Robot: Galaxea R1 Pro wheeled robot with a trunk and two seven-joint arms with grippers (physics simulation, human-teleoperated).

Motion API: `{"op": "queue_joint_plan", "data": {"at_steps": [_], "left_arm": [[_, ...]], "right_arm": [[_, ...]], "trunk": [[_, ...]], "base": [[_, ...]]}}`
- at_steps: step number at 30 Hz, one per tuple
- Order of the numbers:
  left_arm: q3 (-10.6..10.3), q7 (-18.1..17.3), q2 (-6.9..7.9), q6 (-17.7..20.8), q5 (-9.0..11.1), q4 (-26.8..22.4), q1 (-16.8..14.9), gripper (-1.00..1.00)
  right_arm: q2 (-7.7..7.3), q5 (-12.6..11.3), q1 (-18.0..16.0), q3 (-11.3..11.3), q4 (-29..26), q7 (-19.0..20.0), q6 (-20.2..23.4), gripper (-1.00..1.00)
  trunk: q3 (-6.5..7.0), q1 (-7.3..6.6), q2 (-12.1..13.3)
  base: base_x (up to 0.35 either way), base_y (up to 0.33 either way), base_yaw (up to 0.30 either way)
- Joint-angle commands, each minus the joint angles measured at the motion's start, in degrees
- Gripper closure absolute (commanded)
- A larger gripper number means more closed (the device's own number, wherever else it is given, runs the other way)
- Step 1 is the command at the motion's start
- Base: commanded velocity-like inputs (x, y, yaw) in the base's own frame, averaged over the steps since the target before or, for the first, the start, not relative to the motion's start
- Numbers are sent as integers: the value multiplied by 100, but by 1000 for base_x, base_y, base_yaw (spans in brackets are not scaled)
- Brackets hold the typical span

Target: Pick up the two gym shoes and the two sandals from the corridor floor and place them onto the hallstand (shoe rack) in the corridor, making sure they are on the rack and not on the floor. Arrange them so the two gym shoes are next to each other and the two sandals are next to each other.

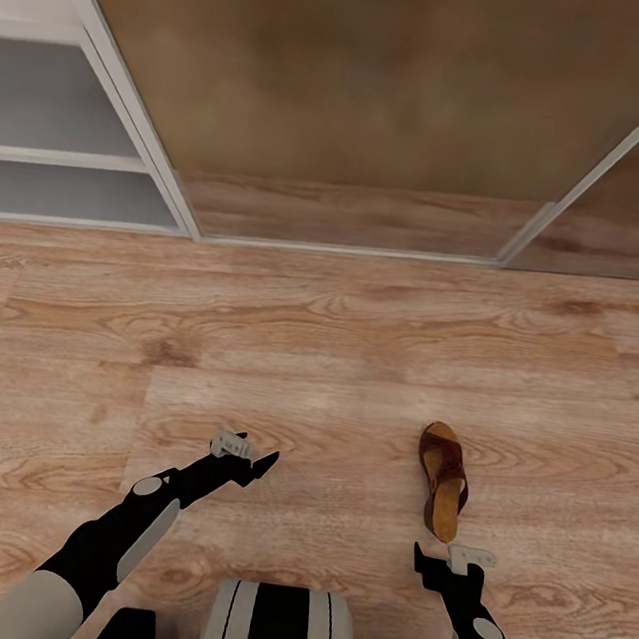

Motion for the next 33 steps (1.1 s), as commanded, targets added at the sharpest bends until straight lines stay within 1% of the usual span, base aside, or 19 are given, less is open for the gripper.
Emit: {"op": "queue_joint_plan", "data": {"at_steps": [1,6,16,27,33], "left_arm": [[-22,-1,6,-11,44,4,-4,-100],[-24,3,2,-12,48,4,-4,-100],[-32,-4,0,-8,30,8,-4,-100],[-38,6,1,-63,23,5,-3,-100],[-41,24,-2,-86,8,5,3,-100]], "right_arm": [[5,60,-3,-38,3,26,-20,-100],[5,60,-3,-38,3,25,-20,-100],[5,60,-3,-38,3,25,-20,-100],[5,60,-2,-39,3,25,-20,-100],[5,60,-3,-42,3,25,-20,-100]], "trunk": [[-2,0,-1],[-2,0,-1],[-2,0,-1],[-2,0,-1],[-2,0,-1]], "base": [[100,83,0],[103,85,0],[20,15,0],[90,-3,0],[113,-86,0]]}}
